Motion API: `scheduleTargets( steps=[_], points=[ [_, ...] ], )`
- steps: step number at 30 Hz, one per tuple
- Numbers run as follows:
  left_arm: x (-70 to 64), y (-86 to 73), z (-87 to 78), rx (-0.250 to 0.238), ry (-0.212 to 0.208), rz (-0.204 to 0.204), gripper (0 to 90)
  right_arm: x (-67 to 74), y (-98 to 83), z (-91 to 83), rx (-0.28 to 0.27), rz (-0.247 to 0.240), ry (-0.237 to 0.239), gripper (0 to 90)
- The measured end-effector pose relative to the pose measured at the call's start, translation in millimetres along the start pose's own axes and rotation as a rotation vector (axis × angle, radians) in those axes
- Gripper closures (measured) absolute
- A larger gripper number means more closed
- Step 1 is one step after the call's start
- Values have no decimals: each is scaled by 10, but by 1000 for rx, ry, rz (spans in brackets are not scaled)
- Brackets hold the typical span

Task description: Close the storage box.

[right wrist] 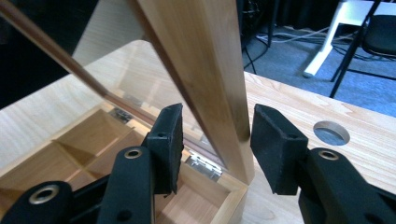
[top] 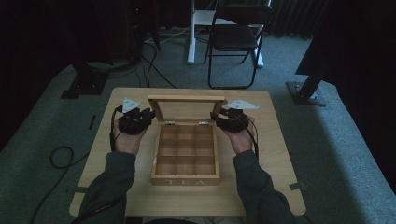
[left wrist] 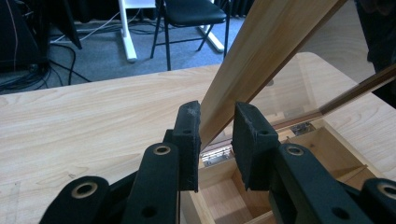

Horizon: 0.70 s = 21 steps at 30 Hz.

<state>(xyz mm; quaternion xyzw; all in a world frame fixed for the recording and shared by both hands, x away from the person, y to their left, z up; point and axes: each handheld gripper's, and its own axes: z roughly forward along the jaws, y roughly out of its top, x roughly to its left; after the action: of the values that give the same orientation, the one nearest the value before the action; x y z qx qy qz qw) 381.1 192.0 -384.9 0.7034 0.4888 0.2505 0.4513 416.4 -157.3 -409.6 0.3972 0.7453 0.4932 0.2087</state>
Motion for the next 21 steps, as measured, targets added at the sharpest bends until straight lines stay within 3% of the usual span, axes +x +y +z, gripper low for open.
scheduleTargets(
  steps=[4, 7, 13, 21],
  points=[
    [-1, -18, -15, -7, -5, -8, 726, 18, -9, -76, 2, -28, 12, 543],
    [-17, -37, -27, -8, -9, -4, 738, 46, -9, -167, -7, -59, 2, 609],
    [-41, -74, -44, -4, -16, 6, 750, 52, -28, -248, -25, -62, -6, 711],
    [-54, -151, -74, -3, -22, 8, 763, 52, -88, -300, -32, -55, 15, 736]
  ],
)
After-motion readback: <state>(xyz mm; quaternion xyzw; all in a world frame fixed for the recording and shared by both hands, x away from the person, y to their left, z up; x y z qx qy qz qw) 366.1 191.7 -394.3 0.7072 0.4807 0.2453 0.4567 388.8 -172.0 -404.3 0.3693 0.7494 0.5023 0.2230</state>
